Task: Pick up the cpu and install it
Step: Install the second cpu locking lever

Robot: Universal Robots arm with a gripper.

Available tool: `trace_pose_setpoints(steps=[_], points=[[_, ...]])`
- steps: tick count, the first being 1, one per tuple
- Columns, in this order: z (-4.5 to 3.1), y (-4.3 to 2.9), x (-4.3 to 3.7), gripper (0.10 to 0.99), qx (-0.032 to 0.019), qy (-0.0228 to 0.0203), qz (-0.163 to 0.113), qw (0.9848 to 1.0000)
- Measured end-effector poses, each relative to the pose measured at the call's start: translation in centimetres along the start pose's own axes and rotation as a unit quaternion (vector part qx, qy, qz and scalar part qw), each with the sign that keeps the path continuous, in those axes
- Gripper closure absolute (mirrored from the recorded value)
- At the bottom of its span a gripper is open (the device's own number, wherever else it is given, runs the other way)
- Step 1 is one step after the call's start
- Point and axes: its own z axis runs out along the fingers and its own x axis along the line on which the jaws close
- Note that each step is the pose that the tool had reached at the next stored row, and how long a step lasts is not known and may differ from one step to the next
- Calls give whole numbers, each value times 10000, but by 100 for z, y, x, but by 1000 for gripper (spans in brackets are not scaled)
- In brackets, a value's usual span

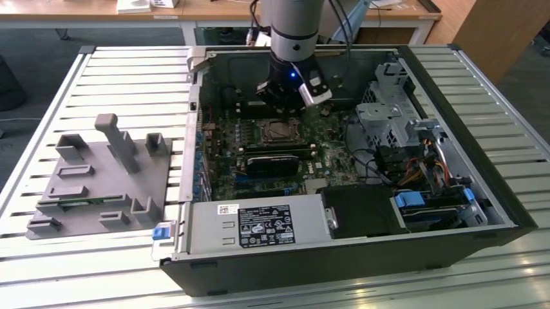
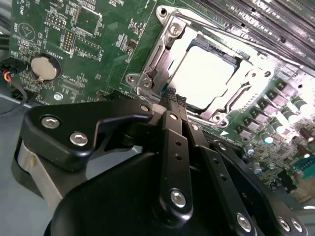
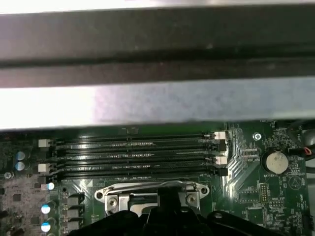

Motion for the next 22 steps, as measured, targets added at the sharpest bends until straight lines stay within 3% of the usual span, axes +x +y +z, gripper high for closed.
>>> trace_pose_setpoints(steps=[6,10,17,22], points=[[-234,20,-3,980,-14,1,0,10000],[-251,-2,-5,980,-15,3,0,10000],[-268,-156,-14,980,-13,5,1,10000],[-374,-154,-16,980,-14,5,0,10000]])
